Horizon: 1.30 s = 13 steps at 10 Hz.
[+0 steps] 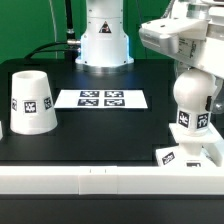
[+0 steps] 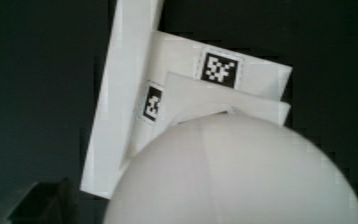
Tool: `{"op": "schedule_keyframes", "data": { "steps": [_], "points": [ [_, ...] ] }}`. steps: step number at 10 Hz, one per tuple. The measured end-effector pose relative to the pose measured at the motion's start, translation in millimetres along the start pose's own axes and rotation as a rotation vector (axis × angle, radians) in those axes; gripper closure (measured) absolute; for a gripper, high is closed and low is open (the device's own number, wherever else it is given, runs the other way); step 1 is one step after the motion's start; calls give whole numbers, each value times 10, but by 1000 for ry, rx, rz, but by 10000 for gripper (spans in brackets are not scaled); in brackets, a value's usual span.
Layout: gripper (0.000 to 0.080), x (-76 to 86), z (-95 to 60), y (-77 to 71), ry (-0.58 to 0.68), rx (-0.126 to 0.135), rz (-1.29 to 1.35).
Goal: Assemble lamp
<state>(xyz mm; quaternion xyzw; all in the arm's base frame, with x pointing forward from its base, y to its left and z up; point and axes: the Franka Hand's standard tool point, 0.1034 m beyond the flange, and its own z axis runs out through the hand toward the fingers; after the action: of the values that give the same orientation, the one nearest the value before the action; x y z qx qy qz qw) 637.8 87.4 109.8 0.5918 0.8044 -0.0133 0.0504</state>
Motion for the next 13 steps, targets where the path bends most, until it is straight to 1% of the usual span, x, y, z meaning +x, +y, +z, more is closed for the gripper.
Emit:
{"op": "schedule_keyframes", "data": {
  "steps": [1,2,5,6,8,9,11,13],
  "points": [
    [100,-21,10,-9,0,2,-21],
    [227,-32,20,-17,0,5,-22],
    [225,-38,20,-18,0,5,-20],
    [225,-43,22,-21,3,6,7],
    [225,-102,27,-46,7,14,109],
    [225,-114,26,-53,19,16,199],
    [225,-78,30,-68,39,23,415],
    [223,-79,27,-71,51,34,582]
  ]
}}
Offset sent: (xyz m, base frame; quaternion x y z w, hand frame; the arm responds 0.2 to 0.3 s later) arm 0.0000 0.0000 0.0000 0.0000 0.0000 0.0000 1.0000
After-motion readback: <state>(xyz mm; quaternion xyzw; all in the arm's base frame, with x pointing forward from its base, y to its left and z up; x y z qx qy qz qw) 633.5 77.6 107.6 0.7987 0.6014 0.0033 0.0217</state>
